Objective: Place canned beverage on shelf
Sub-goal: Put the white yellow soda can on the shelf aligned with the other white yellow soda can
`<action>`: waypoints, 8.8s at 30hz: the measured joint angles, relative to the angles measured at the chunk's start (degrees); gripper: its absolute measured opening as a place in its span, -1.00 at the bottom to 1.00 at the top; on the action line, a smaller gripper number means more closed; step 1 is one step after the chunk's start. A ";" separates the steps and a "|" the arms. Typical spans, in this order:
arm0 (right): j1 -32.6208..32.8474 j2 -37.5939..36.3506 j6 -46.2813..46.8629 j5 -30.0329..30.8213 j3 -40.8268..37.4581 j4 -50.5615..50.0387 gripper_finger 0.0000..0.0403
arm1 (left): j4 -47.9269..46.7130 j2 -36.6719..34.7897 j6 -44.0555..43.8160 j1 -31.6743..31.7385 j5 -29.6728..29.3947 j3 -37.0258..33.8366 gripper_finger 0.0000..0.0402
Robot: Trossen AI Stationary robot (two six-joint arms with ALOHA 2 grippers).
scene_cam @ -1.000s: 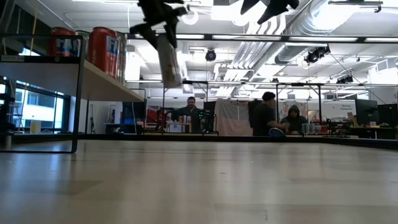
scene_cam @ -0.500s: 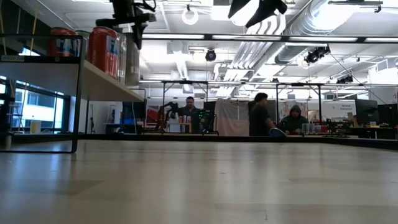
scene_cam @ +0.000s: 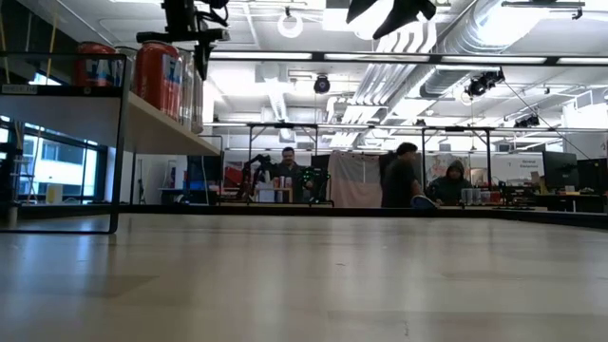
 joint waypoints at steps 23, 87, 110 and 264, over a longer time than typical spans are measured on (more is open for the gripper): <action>-2.99 -0.04 -9.94 -2.04 0.04 3.58 0.73 | 1.11 0.48 -7.46 -2.56 -3.12 -5.42 0.21; -3.40 -0.07 -8.82 -4.66 0.04 3.56 0.73 | 3.59 0.42 -1.30 -1.62 -2.58 -5.53 0.52; -3.40 -0.07 -6.86 -4.63 0.04 4.00 0.73 | 3.90 0.37 3.70 0.61 -0.41 -5.49 0.52; -5.28 -0.07 -4.15 -4.90 0.04 3.78 0.73 | 3.82 4.46 24.21 -0.05 -1.39 6.69 0.62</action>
